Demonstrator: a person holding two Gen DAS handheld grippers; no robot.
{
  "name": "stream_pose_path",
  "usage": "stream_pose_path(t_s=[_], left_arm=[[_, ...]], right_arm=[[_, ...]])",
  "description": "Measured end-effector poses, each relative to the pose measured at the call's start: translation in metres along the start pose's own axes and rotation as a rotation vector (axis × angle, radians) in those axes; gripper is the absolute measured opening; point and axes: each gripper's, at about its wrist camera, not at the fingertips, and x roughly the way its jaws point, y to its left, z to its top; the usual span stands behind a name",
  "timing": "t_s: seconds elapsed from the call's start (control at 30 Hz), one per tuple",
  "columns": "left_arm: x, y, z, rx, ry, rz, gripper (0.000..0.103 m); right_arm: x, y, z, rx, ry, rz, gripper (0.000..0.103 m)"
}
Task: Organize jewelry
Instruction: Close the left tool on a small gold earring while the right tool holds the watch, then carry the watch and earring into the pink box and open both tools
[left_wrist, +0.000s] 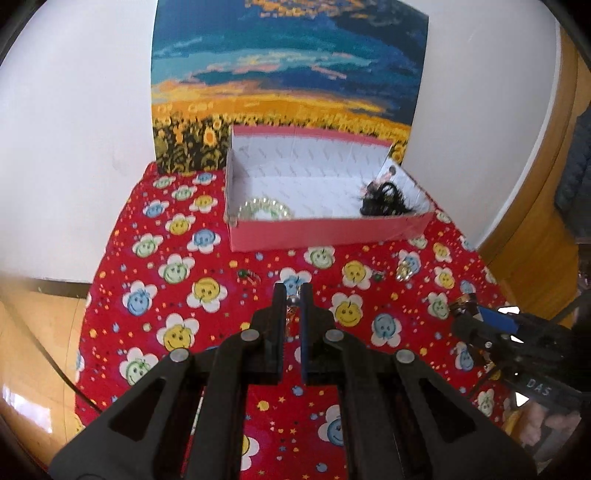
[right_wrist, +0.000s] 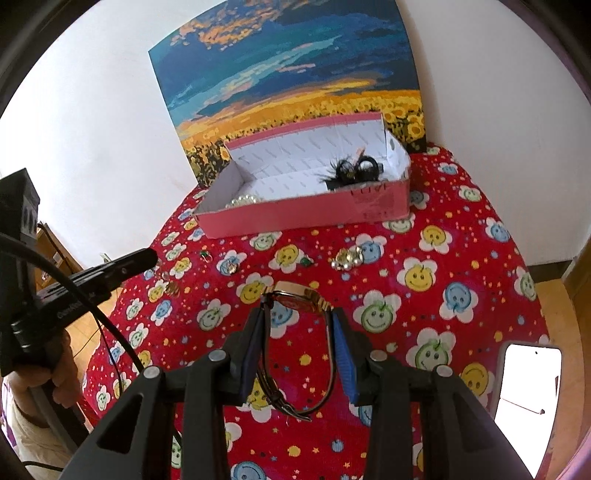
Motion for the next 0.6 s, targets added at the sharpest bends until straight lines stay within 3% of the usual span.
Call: stream_pose_path(t_s=[0.33, 0.6], left_arm=[[-0.014, -0.003, 0.038, 0.057, -0.07, 0.0, 0.0], [0.003, 0.0, 0.07, 0.062, -0.082, 0.001, 0.0]], right_arm=[[-0.007, 0.004, 0.029, -0.027, -0.016, 0.005, 0.039], [-0.004, 0.006, 0.068, -0.061, -0.04, -0.026, 0.039]])
